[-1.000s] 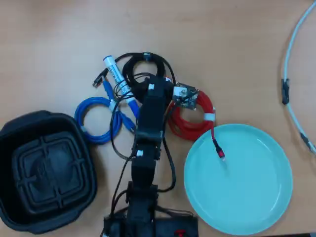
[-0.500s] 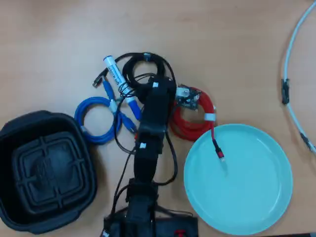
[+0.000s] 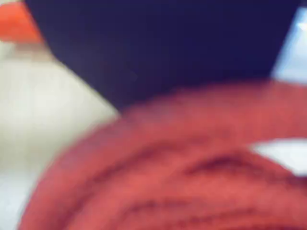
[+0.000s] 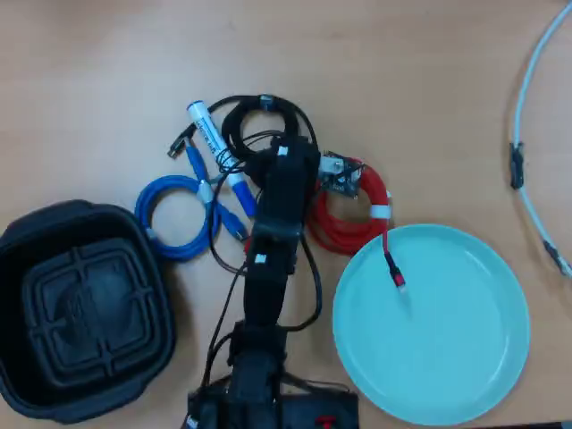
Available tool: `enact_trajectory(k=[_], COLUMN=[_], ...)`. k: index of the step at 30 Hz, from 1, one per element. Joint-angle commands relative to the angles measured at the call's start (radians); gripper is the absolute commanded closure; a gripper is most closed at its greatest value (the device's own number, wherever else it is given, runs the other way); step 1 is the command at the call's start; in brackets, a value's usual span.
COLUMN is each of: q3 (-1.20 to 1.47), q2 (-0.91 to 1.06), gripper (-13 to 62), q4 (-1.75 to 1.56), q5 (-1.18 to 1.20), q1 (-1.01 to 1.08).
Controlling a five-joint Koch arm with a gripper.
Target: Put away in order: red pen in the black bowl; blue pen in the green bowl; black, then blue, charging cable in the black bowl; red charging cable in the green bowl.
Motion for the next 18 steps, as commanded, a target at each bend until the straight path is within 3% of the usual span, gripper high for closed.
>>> enact_trajectory(k=[1, 4, 6, 18], q3=[-0.035, -0.035, -0.035, -0.029], q2=[-0.005, -0.005, -0.005, -0.018], gripper=[-8.7, -6.2, 0.1, 55.8], q4=[0.023, 0.028, 0.032, 0.04], q5=[-0.014, -0.012, -0.012, 0.115], q1=[0.014, 0.014, 0.014, -0.035])
